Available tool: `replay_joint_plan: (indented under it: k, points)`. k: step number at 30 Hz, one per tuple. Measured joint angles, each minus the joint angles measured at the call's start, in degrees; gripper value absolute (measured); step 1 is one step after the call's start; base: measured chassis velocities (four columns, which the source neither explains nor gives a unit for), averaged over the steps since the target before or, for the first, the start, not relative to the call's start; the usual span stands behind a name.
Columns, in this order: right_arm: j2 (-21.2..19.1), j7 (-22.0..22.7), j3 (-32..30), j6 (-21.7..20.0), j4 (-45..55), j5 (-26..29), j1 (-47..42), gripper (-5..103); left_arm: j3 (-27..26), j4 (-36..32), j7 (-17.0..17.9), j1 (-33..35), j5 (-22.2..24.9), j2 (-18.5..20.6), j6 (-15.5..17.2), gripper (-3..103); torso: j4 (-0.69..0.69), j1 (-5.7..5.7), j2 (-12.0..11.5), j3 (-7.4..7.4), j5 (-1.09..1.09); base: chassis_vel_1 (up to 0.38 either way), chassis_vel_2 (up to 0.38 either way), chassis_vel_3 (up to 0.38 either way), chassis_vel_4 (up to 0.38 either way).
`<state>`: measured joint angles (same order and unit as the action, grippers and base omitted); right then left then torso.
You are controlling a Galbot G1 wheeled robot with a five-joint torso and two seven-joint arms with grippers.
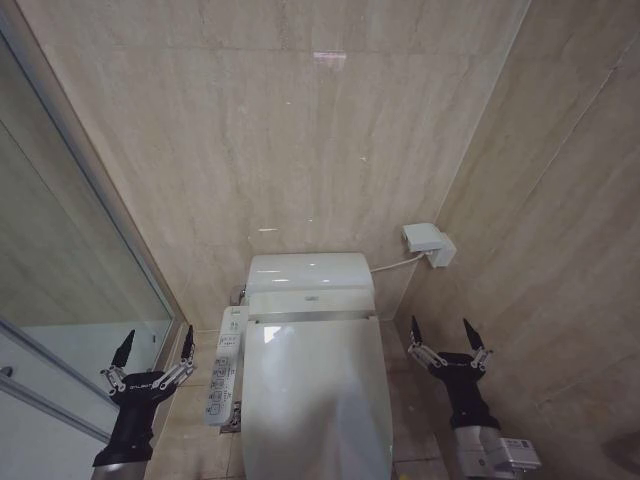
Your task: Open the toilet lid, clean the toilet bowl with a toilet brush, close the toilet lid, and flush.
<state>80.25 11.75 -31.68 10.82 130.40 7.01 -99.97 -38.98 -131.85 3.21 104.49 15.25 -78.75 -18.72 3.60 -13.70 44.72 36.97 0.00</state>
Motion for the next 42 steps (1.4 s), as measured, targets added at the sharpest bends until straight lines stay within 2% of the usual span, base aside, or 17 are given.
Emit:
replay_joint_plan:
  k: [23,42]
  points:
    - [0.00,0.00,0.00,0.00,0.00,0.00,0.00,100,0.00,0.09,0.04,0.00,0.02,0.00,0.06,100,0.00,-0.02,0.00,0.01,0.00,0.002,-0.002,-0.002,0.002]
    - [0.00,0.00,0.00,0.00,0.00,0.00,0.00,100,0.01,0.11,0.05,0.01,0.03,-0.01,0.06,100,0.00,0.00,0.00,0.00,0.00,0.096,-0.095,-0.098,0.091]
